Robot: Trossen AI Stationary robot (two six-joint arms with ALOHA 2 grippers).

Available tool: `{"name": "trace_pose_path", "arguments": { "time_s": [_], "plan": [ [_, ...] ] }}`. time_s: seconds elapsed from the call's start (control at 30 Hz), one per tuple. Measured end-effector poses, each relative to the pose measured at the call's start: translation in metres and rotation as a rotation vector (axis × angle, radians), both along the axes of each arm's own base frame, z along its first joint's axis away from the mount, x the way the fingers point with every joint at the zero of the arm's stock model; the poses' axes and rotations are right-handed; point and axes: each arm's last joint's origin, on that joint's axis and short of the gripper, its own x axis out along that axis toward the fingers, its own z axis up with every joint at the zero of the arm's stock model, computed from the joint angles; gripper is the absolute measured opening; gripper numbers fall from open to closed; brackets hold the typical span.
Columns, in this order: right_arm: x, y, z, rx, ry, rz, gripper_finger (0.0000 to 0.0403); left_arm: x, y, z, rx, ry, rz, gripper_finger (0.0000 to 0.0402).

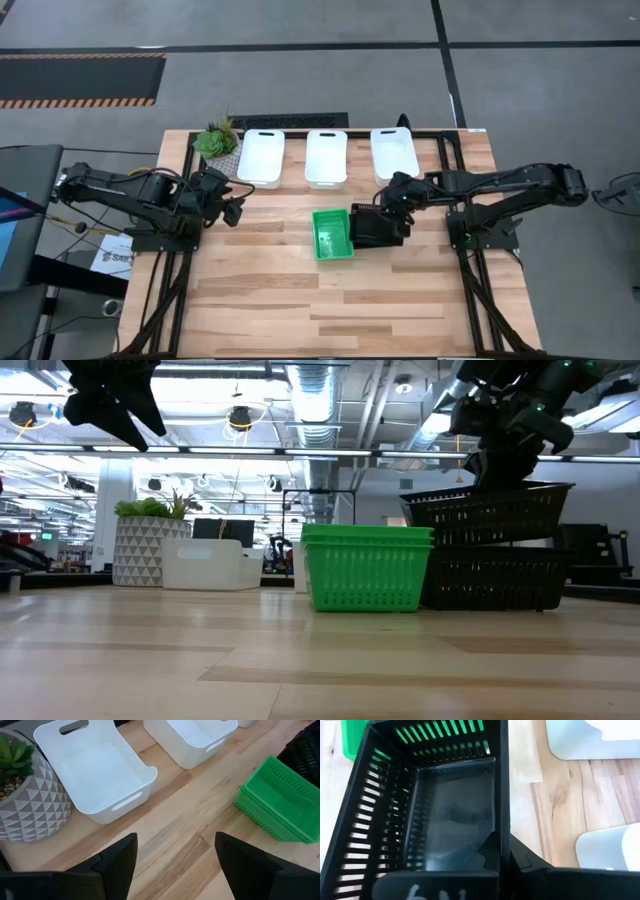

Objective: Stack baskets by color
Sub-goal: Stack the left black bin on top of the right black bins, then stack the right white bin on top of the middle white bin

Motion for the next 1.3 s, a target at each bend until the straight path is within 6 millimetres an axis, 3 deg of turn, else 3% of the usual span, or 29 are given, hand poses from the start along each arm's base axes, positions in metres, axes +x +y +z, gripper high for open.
{"name": "trace_pose_path", "arguments": {
  "time_s": [0.37,0.77,1.07,1.3],
  "plan": [
    [0.003,0.000,-0.004,0.000,0.020,0.003,0.0020,0.000,0.000,0.000,0.014,0.013,-0.018,0.0254],
    [0.018,-0.001,-0.030,0.005,0.143,0.027,0.0032,0.000,0.000,0.000,0.010,0.012,-0.015,0.0254],
    [0.018,-0.001,-0.030,0.045,0.134,-0.017,0.0095,0.000,-0.001,0.000,0.002,0.014,-0.028,0.0254],
    [0.018,0.001,-0.008,0.042,0.061,-0.010,0.0166,0.001,-0.001,0.000,-0.008,0.002,-0.033,0.0254]
  ]
}}
